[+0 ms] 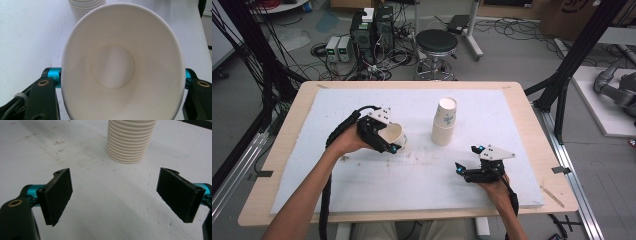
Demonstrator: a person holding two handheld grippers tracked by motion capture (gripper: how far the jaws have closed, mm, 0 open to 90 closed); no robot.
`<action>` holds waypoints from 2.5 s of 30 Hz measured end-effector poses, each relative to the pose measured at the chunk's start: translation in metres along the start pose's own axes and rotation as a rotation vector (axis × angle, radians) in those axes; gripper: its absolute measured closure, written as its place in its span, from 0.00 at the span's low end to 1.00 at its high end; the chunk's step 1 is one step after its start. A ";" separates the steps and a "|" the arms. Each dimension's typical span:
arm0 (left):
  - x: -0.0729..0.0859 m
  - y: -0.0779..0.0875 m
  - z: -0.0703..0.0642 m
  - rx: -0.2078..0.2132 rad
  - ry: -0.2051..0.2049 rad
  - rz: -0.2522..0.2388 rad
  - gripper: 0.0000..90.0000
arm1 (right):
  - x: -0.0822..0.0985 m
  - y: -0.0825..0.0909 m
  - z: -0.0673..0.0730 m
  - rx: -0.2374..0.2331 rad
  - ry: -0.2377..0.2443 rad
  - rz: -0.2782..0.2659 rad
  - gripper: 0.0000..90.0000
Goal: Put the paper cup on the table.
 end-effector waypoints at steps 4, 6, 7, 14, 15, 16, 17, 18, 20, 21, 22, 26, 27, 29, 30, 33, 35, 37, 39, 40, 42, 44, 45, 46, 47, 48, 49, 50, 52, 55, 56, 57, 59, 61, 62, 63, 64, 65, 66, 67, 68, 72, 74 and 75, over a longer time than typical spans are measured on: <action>0.001 0.000 0.001 -0.004 0.004 -0.001 0.35 | 0.000 0.000 -0.001 0.003 -0.004 0.001 0.15; 0.001 -0.001 0.002 -0.007 0.006 -0.002 0.35 | 0.000 -0.001 -0.001 0.002 -0.007 0.001 0.15; 0.001 -0.001 0.002 -0.007 0.006 -0.002 0.35 | 0.000 -0.001 -0.001 0.002 -0.007 0.001 0.15; -0.001 -0.004 0.007 -0.028 0.015 0.013 0.35 | 0.002 -0.003 -0.001 -0.003 -0.007 0.005 0.15; -0.001 -0.005 0.007 -0.033 0.015 0.013 0.35 | 0.002 -0.003 -0.001 -0.004 -0.007 0.005 0.15; -0.003 -0.007 0.009 -0.038 0.013 0.029 0.35 | 0.003 -0.003 -0.001 -0.010 -0.012 0.004 0.15; -0.003 -0.008 0.009 -0.043 0.011 0.034 0.35 | 0.003 -0.003 -0.001 -0.009 -0.010 0.003 0.15; -0.003 -0.008 0.009 -0.043 0.011 0.034 0.35 | 0.003 -0.003 -0.001 -0.009 -0.010 0.003 0.15; -0.003 -0.013 0.012 -0.054 0.016 0.064 0.35 | 0.003 -0.003 -0.001 -0.007 -0.013 0.004 0.15; -0.002 -0.015 0.013 -0.054 0.017 0.075 0.35 | 0.003 -0.003 -0.001 -0.008 -0.014 0.005 0.15; -0.002 -0.015 0.013 -0.054 0.017 0.075 0.35 | 0.003 -0.003 -0.001 -0.008 -0.014 0.005 0.15; 0.002 -0.025 0.020 -0.082 0.034 0.123 0.35 | 0.003 -0.002 -0.001 -0.011 -0.013 -0.001 0.15; 0.002 -0.025 0.020 -0.082 0.034 0.123 0.35 | 0.003 -0.002 -0.001 -0.011 -0.013 -0.001 0.15; 0.003 -0.028 0.022 -0.093 0.044 0.134 0.35 | 0.003 -0.003 -0.001 -0.014 -0.008 0.001 0.15; 0.003 -0.030 0.022 -0.092 0.043 0.141 0.35 | 0.003 -0.003 -0.001 -0.013 -0.010 0.001 0.15; 0.004 -0.037 0.023 -0.099 0.047 0.175 0.35 | 0.003 -0.003 -0.001 -0.013 -0.015 0.003 0.15; 0.005 -0.041 0.025 -0.107 0.048 0.195 0.35 | 0.003 -0.003 -0.001 -0.012 -0.011 0.003 0.15; 0.006 -0.045 0.027 -0.113 0.057 0.207 0.35 | 0.003 -0.003 -0.001 -0.011 -0.012 0.004 0.15; 0.005 -0.047 0.028 -0.112 0.066 0.201 0.35 | 0.003 -0.003 -0.002 -0.012 -0.012 0.000 0.15; 0.004 -0.047 0.028 -0.110 0.065 0.203 0.35 | 0.003 -0.003 -0.002 -0.011 -0.016 -0.002 0.15; 0.003 -0.049 0.028 -0.111 0.061 0.210 0.35 | 0.003 -0.003 -0.002 -0.016 -0.020 0.000 0.15; 0.002 -0.050 0.028 -0.112 0.069 0.206 0.34 | 0.003 -0.003 -0.002 -0.020 -0.021 0.003 0.15; 0.002 -0.051 0.029 -0.113 0.073 0.203 0.34 | 0.003 -0.003 -0.002 -0.020 -0.020 0.003 0.15; 0.002 -0.052 0.029 -0.113 0.075 0.200 0.30 | 0.003 -0.003 -0.002 -0.019 -0.021 0.001 0.15; 0.002 -0.053 0.029 -0.114 0.074 0.199 0.30 | 0.003 -0.003 -0.002 -0.019 -0.021 0.001 0.15; 0.002 -0.054 0.029 -0.114 0.072 0.201 0.28 | 0.003 -0.003 -0.002 -0.019 -0.017 -0.003 0.15; 0.003 -0.056 0.029 -0.113 0.070 0.202 0.25 | 0.003 -0.003 -0.002 -0.020 -0.019 -0.004 0.15; 0.003 -0.057 0.030 -0.104 0.073 0.198 0.20 | 0.003 -0.003 -0.002 -0.021 -0.019 -0.004 0.15; 0.004 -0.059 0.030 -0.095 0.080 0.190 0.13 | 0.003 -0.003 -0.002 -0.023 -0.020 -0.001 0.15; 0.007 -0.060 0.031 -0.093 0.100 0.168 0.12 | 0.003 -0.003 -0.002 -0.024 -0.024 0.000 0.15; 0.008 -0.060 0.032 -0.088 0.105 0.167 0.12 | 0.003 -0.003 -0.002 -0.025 -0.024 -0.001 0.15; 0.011 -0.060 0.032 -0.078 0.113 0.167 0.12 | 0.003 -0.003 -0.002 -0.025 -0.024 -0.001 0.15; 0.014 -0.059 0.032 -0.092 0.120 0.163 0.12 | 0.003 -0.003 -0.002 -0.026 -0.025 -0.001 0.15; 0.016 -0.057 0.033 -0.087 0.131 0.148 0.12 | 0.003 -0.003 -0.002 -0.026 -0.025 0.001 0.15; 0.016 -0.056 0.033 -0.097 0.132 0.148 0.12 | 0.003 -0.003 -0.002 -0.027 -0.025 0.003 0.15; 0.016 -0.054 0.033 -0.099 0.132 0.142 0.12 | 0.003 -0.003 -0.002 -0.027 -0.025 0.003 0.15; 0.016 -0.053 0.033 -0.093 0.136 0.137 0.12 | 0.003 -0.003 -0.002 -0.028 -0.026 0.003 0.15; 0.016 -0.051 0.032 -0.097 0.139 0.134 0.12 | 0.003 -0.003 -0.003 -0.029 -0.024 0.001 0.15; 0.016 -0.049 0.032 -0.099 0.135 0.136 0.12 | 0.003 -0.003 -0.003 -0.029 -0.025 0.001 0.15; 0.017 -0.048 0.031 -0.097 0.140 0.133 0.12 | 0.003 -0.003 -0.002 -0.029 -0.026 0.001 0.15; 0.017 -0.047 0.031 -0.093 0.144 0.133 0.12 | 0.003 -0.003 -0.002 -0.030 -0.025 0.001 0.15; 0.024 -0.040 0.028 -0.093 0.170 0.105 0.12 | 0.003 -0.003 -0.002 -0.030 -0.026 0.001 0.15; 0.031 -0.035 0.026 -0.106 0.178 0.112 0.12 | 0.003 -0.003 -0.002 -0.032 -0.025 -0.001 0.15; 0.034 -0.032 0.024 -0.115 0.187 0.093 0.12 | 0.003 -0.003 -0.002 -0.034 -0.025 -0.001 0.15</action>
Point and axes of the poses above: each handheld gripper's, and its own axes: y roughly backward along the jaws, x roughly out of its underside, z roughly to its left, the point moved 3 cm from there along -y, roughly forward along the jaws, and after that the axes turned 4 degrees about y, right-handed, at the moved point
